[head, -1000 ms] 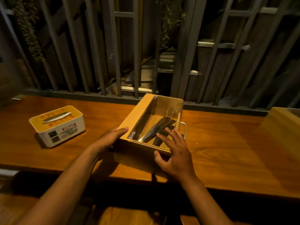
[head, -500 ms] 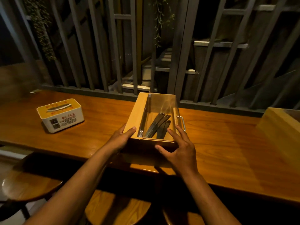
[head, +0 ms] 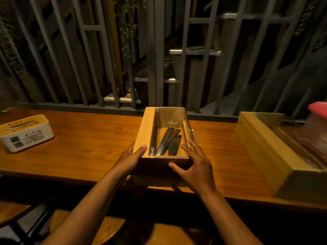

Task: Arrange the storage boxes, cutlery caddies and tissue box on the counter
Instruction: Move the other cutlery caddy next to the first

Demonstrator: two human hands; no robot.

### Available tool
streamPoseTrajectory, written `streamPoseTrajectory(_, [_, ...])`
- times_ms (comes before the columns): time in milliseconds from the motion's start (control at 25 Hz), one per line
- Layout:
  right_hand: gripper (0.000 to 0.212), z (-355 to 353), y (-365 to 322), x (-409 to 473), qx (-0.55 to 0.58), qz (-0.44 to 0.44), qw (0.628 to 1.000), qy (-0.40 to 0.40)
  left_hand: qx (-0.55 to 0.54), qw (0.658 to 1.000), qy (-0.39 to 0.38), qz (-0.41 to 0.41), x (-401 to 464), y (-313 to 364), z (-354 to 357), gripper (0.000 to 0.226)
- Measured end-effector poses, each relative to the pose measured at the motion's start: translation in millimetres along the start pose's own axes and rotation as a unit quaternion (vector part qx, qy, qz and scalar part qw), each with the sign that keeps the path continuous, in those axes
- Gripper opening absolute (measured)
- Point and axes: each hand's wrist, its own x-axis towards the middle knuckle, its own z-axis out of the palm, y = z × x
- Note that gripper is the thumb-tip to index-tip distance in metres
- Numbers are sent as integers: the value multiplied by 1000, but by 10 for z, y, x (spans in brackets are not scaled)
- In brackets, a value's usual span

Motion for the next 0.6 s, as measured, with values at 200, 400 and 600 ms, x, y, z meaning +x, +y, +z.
streamPoseTrajectory(200, [75,-387,346,-83,-17,19,1000,7,2,1000,-17,-8,-72,72,525,54])
streamPoseTrajectory(400, [75,-638,523,-140,-40,50,998,18,2,999,-49,-1,-62,111,866,53])
streamPoseTrajectory(600, [75,-894,713,-171,-54,63,996,31,10,999,-49,18,-121,124,1224,52])
